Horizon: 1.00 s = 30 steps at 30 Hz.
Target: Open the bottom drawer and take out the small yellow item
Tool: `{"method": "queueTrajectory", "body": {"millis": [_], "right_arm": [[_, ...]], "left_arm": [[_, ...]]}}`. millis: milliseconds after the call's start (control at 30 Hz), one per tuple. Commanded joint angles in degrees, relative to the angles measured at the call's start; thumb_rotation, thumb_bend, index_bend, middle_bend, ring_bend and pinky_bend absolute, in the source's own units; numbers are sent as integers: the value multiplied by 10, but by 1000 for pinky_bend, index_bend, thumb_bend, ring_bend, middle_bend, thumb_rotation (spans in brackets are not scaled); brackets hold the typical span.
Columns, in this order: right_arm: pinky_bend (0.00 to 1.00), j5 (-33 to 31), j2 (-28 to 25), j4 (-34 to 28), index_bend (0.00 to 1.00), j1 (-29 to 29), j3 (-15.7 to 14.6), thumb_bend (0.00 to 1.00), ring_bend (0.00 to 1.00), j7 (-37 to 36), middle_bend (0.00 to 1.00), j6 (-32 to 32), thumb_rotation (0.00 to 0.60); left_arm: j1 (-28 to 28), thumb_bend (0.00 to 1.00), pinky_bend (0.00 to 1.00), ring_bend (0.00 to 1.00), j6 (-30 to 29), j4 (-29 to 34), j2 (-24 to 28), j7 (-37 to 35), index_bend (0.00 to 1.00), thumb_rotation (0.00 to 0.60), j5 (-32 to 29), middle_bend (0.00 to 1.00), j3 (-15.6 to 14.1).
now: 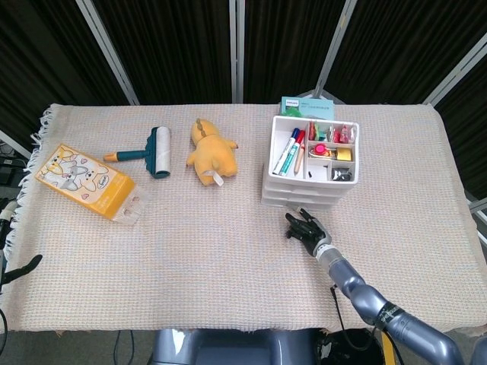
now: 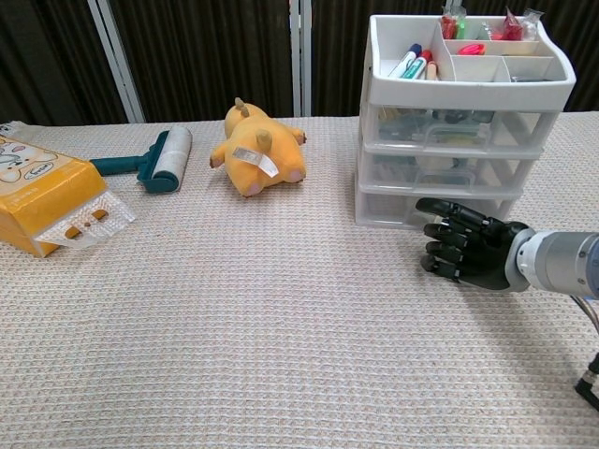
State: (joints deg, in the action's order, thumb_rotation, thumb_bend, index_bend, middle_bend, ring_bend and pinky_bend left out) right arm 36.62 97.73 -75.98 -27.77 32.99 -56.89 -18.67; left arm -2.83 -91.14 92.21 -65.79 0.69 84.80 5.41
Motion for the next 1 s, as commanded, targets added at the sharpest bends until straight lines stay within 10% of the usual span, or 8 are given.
{"method": "queueTrajectory", "body": {"millis": [33, 1000], "right_arm": [[701, -4, 1, 3, 324, 0, 2, 234, 867, 0, 863, 11, 600], [701, 24, -26, -43, 246, 51, -2, 235, 867, 46, 863, 41, 600]], "left_arm": [[0, 160, 0, 0, -1, 0, 0, 0, 0, 600, 1, 0, 0], [-2, 160, 0, 0, 3, 1, -5, 13, 0, 600, 1, 0, -1]]}}
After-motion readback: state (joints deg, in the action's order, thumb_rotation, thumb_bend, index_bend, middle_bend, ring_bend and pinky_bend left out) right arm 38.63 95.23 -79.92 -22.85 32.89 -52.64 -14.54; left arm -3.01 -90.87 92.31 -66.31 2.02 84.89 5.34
